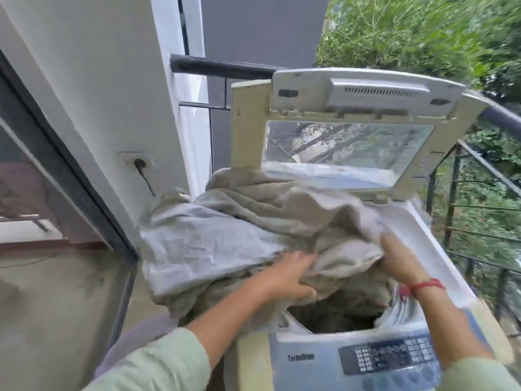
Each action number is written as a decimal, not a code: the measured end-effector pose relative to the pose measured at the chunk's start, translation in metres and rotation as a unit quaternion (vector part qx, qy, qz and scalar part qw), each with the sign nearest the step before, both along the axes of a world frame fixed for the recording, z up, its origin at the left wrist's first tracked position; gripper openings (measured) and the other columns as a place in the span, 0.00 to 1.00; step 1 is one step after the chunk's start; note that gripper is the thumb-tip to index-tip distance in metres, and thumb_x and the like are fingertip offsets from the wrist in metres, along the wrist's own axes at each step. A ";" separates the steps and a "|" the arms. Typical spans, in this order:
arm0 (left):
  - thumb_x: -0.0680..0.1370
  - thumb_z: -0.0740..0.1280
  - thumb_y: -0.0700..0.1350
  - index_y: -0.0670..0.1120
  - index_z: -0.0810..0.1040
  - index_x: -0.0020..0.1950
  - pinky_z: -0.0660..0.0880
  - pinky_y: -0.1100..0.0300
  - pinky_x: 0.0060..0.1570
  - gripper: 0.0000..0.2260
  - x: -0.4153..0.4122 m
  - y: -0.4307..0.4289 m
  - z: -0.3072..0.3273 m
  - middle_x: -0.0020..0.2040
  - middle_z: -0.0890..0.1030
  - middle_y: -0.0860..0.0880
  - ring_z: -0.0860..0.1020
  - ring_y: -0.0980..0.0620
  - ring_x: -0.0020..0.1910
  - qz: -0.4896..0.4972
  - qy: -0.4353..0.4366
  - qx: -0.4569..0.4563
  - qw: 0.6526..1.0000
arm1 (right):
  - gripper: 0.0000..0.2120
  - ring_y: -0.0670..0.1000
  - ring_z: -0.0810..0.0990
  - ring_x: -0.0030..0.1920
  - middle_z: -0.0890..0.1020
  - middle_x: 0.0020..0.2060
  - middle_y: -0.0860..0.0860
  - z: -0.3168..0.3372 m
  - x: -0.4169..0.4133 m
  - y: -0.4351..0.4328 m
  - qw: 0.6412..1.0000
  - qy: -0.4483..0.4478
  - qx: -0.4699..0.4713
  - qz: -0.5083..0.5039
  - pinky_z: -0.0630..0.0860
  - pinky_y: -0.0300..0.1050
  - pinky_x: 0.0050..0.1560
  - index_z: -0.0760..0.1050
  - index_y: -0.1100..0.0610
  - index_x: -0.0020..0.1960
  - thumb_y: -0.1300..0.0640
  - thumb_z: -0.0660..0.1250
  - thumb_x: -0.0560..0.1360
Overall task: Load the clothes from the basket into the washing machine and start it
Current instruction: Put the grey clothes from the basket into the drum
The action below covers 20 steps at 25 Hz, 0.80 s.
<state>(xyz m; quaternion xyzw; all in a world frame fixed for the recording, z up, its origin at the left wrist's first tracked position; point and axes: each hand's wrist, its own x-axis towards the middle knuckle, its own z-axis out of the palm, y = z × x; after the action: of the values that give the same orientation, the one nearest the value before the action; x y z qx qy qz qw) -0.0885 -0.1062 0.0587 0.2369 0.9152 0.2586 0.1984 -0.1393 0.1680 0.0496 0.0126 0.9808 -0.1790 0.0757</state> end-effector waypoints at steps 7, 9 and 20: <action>0.61 0.72 0.66 0.58 0.37 0.75 0.47 0.43 0.74 0.56 0.018 -0.176 -0.054 0.77 0.41 0.53 0.40 0.51 0.76 0.243 0.076 -0.068 0.965 | 0.55 0.54 0.48 0.76 0.45 0.77 0.52 0.005 -0.009 -0.108 0.984 -0.080 -0.038 0.155 0.51 0.53 0.74 0.45 0.45 0.77 0.45 0.78 0.62; 0.57 0.76 0.63 0.56 0.27 0.72 0.41 0.41 0.73 0.64 0.020 -0.202 -0.089 0.75 0.31 0.50 0.34 0.48 0.75 0.252 -0.026 -0.174 0.952 | 0.62 0.58 0.40 0.76 0.35 0.76 0.51 0.002 -0.013 -0.158 0.964 -0.068 0.087 0.241 0.51 0.65 0.73 0.32 0.41 0.74 0.46 0.78 0.61; 0.74 0.66 0.51 0.49 0.75 0.59 0.68 0.56 0.43 0.15 0.011 -0.155 -0.112 0.54 0.81 0.43 0.78 0.40 0.53 0.384 0.065 0.014 0.921 | 0.19 0.55 0.76 0.49 0.75 0.49 0.51 -0.039 -0.014 -0.193 0.963 -0.006 -0.070 0.259 0.68 0.44 0.43 0.70 0.48 0.51 0.66 0.65 0.64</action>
<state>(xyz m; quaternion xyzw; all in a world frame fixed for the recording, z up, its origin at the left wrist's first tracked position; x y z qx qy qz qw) -0.0776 -0.2613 -0.0536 -0.1131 0.9432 0.3116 0.0204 -0.1537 -0.0252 0.0110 -0.2463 0.9351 -0.2214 0.1261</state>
